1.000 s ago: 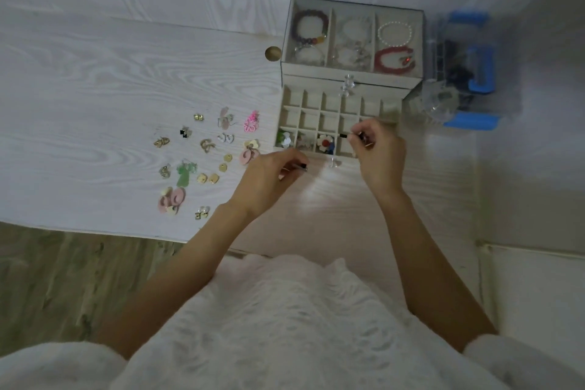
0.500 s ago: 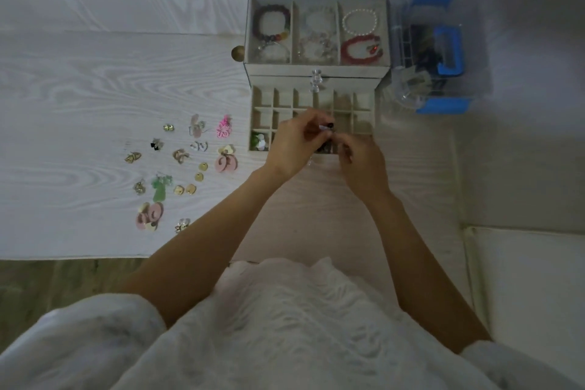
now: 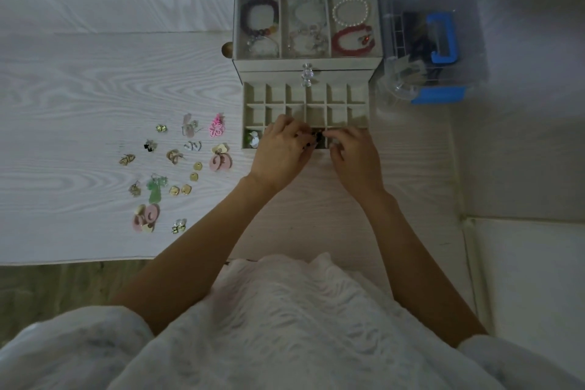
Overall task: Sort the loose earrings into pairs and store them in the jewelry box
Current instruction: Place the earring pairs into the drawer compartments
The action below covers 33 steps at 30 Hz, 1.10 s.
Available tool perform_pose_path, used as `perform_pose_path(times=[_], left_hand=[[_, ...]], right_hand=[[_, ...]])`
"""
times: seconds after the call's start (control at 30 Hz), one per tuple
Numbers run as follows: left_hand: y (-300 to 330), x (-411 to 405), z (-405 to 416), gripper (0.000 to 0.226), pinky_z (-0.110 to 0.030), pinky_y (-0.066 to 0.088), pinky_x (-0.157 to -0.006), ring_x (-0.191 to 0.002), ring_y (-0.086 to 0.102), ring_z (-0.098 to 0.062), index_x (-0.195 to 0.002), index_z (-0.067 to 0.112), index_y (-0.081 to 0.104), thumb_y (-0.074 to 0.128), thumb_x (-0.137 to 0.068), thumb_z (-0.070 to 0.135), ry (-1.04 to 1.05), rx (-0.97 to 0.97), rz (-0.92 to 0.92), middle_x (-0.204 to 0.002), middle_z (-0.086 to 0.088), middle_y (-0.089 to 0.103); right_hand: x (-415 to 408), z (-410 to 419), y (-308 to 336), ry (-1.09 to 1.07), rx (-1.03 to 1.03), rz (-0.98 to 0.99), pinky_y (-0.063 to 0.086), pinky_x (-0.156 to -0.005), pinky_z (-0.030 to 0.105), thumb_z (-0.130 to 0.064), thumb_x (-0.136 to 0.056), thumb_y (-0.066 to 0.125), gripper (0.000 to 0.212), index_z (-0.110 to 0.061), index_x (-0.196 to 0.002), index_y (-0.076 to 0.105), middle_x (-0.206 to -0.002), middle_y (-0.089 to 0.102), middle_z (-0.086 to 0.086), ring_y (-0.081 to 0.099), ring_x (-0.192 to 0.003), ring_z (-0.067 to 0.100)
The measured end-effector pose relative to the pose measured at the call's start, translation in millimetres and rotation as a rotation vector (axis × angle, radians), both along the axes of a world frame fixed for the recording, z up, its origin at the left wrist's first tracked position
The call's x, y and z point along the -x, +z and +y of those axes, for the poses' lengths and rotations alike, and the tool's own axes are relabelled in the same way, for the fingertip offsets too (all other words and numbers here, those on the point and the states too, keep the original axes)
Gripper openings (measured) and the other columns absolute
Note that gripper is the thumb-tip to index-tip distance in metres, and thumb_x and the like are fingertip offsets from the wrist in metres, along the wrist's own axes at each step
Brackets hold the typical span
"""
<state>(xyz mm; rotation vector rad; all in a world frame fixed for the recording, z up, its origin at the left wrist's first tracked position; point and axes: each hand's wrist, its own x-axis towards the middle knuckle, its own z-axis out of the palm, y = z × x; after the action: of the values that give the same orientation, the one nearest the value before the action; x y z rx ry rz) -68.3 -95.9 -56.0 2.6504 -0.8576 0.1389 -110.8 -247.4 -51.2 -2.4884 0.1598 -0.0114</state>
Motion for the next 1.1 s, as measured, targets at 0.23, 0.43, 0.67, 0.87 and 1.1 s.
perform_pose_path(times=[0.23,0.43,0.67,0.87,1.1], left_hand=[[-1,8,-1,0.024,-0.03,0.028,-0.073,-0.087,0.055,-0.024,-0.089,0.02,0.072,0.051,-0.084,0.028,0.044,-0.146,-0.099,-0.094,0.002,0.066],[1,10,-1,0.018,-0.031,0.027,-0.07,-0.085,0.055,-0.024,-0.09,0.021,0.071,0.055,-0.083,0.022,0.03,-0.151,-0.146,-0.094,0.001,0.065],[0,10,1,0.026,-0.03,0.028,-0.073,-0.089,0.053,-0.021,-0.093,0.019,0.071,0.047,-0.083,0.022,-0.021,-0.19,-0.11,-0.095,0.003,0.066],[3,16,1,0.029,-0.03,0.027,-0.074,-0.091,0.056,-0.021,-0.096,0.017,0.069,0.045,-0.081,0.021,-0.044,-0.23,-0.083,-0.097,0.003,0.067],[-1,19,7,0.03,-0.032,0.029,-0.077,-0.097,0.054,-0.024,-0.103,0.017,0.068,0.051,-0.078,0.02,0.018,-0.161,-0.034,-0.105,0.002,0.065]], right_hand=[[-10,5,0,-0.067,0.101,0.002,0.037,-0.072,0.028,-0.021,-0.084,0.062,0.012,-0.013,-0.09,0.069,-0.095,0.064,0.006,0.053,-0.095,0.026],[-13,6,5,0.093,0.301,-0.101,0.041,-0.063,0.029,-0.019,-0.08,0.065,0.011,-0.01,-0.077,0.071,-0.082,0.062,0.005,0.056,-0.083,0.026],[13,-5,-3,0.231,0.334,-0.167,0.045,-0.073,0.032,-0.024,-0.088,0.048,0.026,-0.014,-0.098,0.069,-0.091,0.063,0.003,0.054,-0.087,0.024],[2,4,-2,0.109,0.463,-0.164,0.036,-0.073,0.034,-0.028,-0.089,0.049,0.02,-0.015,-0.085,0.064,-0.094,0.061,0.007,0.053,-0.088,0.027],[-7,7,-1,-0.016,0.207,-0.114,0.04,-0.075,0.035,-0.018,-0.081,0.064,0.01,-0.011,-0.087,0.067,-0.092,0.062,0.009,0.055,-0.086,0.029]])
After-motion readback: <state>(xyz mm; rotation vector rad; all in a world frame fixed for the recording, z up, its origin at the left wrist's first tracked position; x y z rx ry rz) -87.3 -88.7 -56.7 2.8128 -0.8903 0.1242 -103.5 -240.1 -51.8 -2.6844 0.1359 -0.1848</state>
